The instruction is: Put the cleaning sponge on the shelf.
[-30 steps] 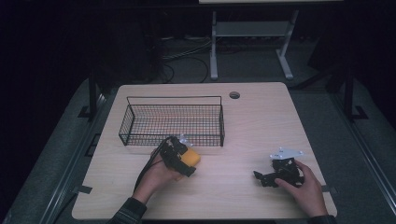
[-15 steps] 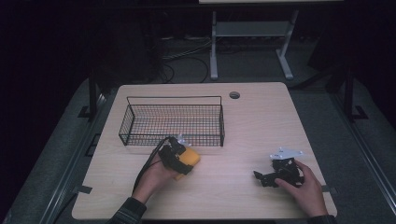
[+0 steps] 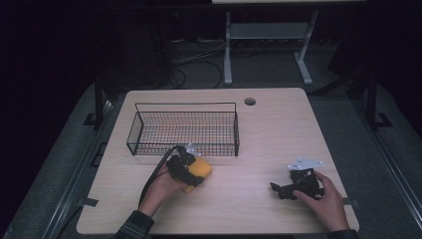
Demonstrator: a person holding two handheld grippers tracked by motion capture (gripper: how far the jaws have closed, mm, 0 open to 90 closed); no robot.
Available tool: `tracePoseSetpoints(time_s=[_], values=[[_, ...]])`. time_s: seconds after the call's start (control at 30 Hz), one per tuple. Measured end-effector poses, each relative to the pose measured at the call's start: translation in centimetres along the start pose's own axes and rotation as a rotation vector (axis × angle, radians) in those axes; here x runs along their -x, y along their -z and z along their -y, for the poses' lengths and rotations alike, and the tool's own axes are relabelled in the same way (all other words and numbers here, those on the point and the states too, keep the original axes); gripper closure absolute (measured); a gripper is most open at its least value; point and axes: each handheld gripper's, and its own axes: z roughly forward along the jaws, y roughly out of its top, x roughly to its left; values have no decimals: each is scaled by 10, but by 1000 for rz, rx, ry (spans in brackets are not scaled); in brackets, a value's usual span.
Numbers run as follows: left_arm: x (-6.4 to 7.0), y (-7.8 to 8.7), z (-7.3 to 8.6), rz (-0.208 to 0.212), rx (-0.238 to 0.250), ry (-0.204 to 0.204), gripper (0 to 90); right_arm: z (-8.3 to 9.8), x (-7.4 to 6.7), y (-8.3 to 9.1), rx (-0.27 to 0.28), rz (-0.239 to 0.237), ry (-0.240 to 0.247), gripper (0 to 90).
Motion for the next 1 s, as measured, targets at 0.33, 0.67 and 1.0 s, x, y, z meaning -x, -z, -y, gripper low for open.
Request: tracePoseSetpoints(time_s=[0.33,0.67,1.0], values=[[5,9,-1,32,-3,-12,224,0,0,0,0,0,0,4],[3,28,-6,58,13,-17,225,0,0,0,0,0,0,4],[0,44,-13,67,34,-17,225,0,0,0,0,0,-1,4]])
